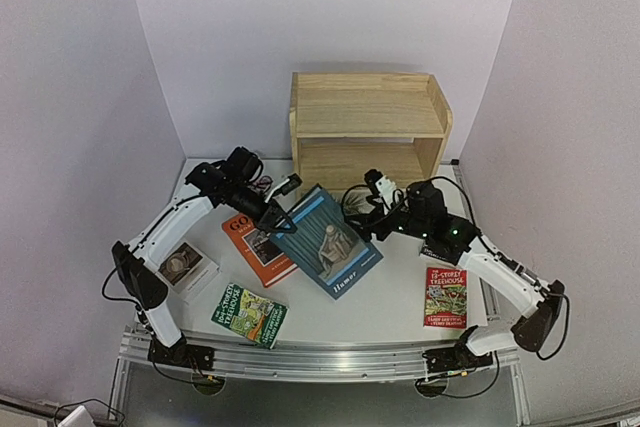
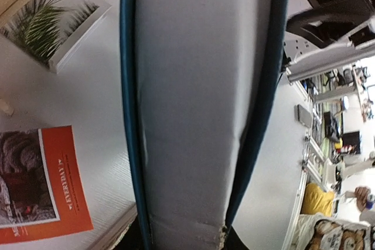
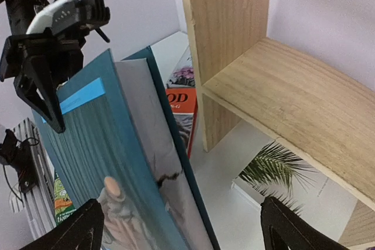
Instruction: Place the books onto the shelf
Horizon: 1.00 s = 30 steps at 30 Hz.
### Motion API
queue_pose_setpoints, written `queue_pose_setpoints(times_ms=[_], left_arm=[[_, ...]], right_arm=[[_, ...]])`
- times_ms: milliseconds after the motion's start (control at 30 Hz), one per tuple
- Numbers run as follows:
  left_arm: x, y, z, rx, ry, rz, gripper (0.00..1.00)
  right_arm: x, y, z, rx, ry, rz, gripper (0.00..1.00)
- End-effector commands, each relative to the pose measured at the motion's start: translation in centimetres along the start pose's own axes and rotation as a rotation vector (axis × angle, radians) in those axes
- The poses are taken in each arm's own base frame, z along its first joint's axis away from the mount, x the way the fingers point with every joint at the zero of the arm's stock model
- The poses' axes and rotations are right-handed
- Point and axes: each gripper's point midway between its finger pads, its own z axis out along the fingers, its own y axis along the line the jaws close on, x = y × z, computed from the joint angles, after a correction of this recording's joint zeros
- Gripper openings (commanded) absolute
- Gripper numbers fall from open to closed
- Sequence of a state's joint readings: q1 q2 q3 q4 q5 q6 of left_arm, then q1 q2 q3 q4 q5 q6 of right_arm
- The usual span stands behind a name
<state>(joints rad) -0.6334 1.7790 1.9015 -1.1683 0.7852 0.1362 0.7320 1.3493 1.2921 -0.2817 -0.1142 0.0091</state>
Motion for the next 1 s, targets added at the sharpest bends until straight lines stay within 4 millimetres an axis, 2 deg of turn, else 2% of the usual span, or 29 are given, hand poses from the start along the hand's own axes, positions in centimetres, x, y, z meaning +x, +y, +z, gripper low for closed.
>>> queue_pose_setpoints(times_ms=[0, 67, 133, 267, 333, 367, 433, 533, 700, 800, 833, 933, 967], left_arm=[[-1.3, 1.8, -6.8, -0.052, -0.223, -0.264, 0.15], [-0.3, 4.1, -8.9, -0.085, -0.278, -0.405, 0.15], [1.2, 6.2, -10.1, -0.097, -0.317, -0.562, 0.15], [3.3, 8.1, -11.3, -0.025, -0.391, -0.820, 0.15], [4.6, 9.4, -12.1, 0.016, -0.418, -0.953, 0.15], [4.9, 9.7, -12.4, 0.030, -0.429, -0.994, 0.15], [5.5, 10.1, -12.8, 0.047, -0.443, -1.046, 0.15], [5.7, 9.9, -13.0, 0.069, -0.454, -1.069, 0.15], [5.6, 9.3, -13.2, 0.078, -0.449, -1.047, 0.15], [5.8, 9.4, -13.0, 0.082, -0.440, -1.055, 0.15], [5.8, 9.4, -12.9, 0.082, -0.439, -1.057, 0.15], [5.9, 9.5, -12.9, 0.082, -0.439, -1.056, 0.15], [5.8, 9.4, -12.9, 0.083, -0.439, -1.054, 0.15]], right_arm=[[-2.5, 2.5, -1.5, 0.209, -0.107, -0.164, 0.92], [-2.4, 5.4, -0.1, 0.272, -0.116, -0.330, 0.92], [-2.1, 9.2, 1.8, 0.292, -0.139, -0.476, 0.93], [-1.6, 16.3, 6.0, 0.200, -0.197, -0.593, 0.93], [-1.2, 18.6, 8.1, 0.178, -0.214, -0.618, 0.93], [-0.1, 19.3, 9.7, 0.178, -0.191, -0.642, 0.94], [0.2, 19.6, 12.1, 0.243, -0.181, -0.679, 0.96], [1.0, 18.9, 15.8, 0.396, -0.177, -0.751, 0.98], [-0.4, 17.0, 18.8, 0.666, -0.185, -0.861, 0.98], [0.1, 16.1, 20.3, 0.741, -0.151, -0.916, 0.98], [0.0, 15.8, 20.4, 0.761, -0.150, -0.920, 0.95], [-0.3, 15.0, 20.3, 0.808, -0.158, -0.887, 0.64], [-0.3, 14.8, 20.3, 0.813, -0.159, -0.884, 0.58]])
